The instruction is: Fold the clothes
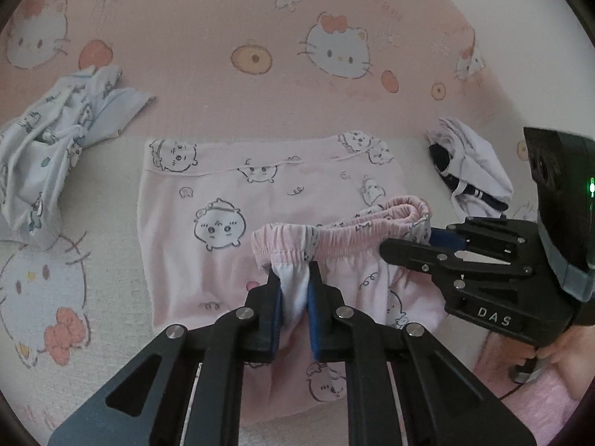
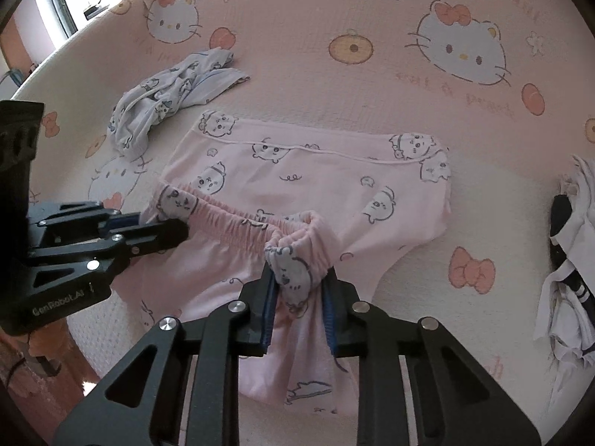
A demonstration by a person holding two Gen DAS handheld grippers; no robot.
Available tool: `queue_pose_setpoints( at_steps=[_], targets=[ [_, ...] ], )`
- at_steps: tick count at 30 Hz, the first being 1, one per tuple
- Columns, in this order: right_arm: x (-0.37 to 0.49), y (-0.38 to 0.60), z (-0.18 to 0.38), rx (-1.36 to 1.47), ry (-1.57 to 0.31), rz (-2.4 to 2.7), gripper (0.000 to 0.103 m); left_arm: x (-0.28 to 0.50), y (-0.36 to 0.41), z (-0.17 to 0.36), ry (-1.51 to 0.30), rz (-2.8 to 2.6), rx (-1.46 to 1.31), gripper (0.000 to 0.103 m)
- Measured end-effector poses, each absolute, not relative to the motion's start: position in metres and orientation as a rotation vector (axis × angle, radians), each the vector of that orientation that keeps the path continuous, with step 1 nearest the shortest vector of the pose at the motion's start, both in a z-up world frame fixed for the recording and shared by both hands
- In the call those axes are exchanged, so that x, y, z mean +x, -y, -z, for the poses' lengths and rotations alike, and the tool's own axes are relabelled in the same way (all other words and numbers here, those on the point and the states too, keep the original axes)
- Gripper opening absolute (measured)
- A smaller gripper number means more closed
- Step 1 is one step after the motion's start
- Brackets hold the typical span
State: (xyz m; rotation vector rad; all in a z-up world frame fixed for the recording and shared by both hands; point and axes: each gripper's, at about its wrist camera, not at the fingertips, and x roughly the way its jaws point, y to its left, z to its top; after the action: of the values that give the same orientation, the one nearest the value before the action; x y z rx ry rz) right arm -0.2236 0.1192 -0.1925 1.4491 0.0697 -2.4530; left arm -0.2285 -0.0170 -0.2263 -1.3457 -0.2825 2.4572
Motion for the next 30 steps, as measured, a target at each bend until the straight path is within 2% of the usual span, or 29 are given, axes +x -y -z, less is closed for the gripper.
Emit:
queue_pose_setpoints(
  at_steps=[7, 10, 15, 17, 18, 19, 21, 23, 25, 27, 30],
  targets=[
    [-0.264, -0.125, 0.172, 1.380, -0.010, 2.479, 0.020, -0.279, 0.037, 0.204, 0.269, -2.472, -1.288, 0.012],
    [-0.288, -0.124, 0.173, 1.368, -0.038, 2.509, 0.020, -0.298, 0.039, 0.219, 0.293, -2.487, -1.317, 0.012],
    [-0.312, -0.136, 0.191, 1.427, 0.046, 2.480, 0.021, -0.330, 0.044, 0.245, 0.328, -2.512, -1.368, 0.012],
    [-0.321, -0.141, 0.199, 1.453, 0.084, 2.466, 0.027, -0.335, 0.046, 0.258, 0.326, -2.529, -1.392, 0.018],
    [-0.326, -0.144, 0.202, 1.465, 0.103, 2.458, 0.042, -0.337, 0.047, 0.264, 0.333, -2.535, -1.401, 0.019],
    [-0.331, -0.146, 0.206, 1.478, 0.122, 2.450, 0.046, -0.339, 0.048, 0.268, 0.344, -2.535, -1.406, 0.019],
    [-0.340, -0.151, 0.214, 1.502, 0.160, 2.434, 0.046, -0.339, 0.054, 0.266, 0.393, -2.502, -1.408, 0.021],
    [-0.343, -0.163, 0.212, 1.495, 0.224, 2.441, 0.047, -0.335, 0.062, 0.257, 0.424, -2.516, -1.423, 0.029],
    [-0.332, -0.185, 0.192, 1.437, 0.291, 2.509, 0.053, -0.320, 0.069, 0.241, 0.418, -2.583, -1.390, 0.030],
    [-0.319, -0.202, 0.176, 1.408, 0.253, 2.613, 0.054, -0.301, 0.071, 0.226, 0.401, -2.615, -1.342, 0.030],
    [-0.306, -0.206, 0.185, 1.492, 0.098, 2.640, 0.054, -0.285, 0.051, 0.213, 0.351, -2.532, -1.309, 0.030]
  ],
)
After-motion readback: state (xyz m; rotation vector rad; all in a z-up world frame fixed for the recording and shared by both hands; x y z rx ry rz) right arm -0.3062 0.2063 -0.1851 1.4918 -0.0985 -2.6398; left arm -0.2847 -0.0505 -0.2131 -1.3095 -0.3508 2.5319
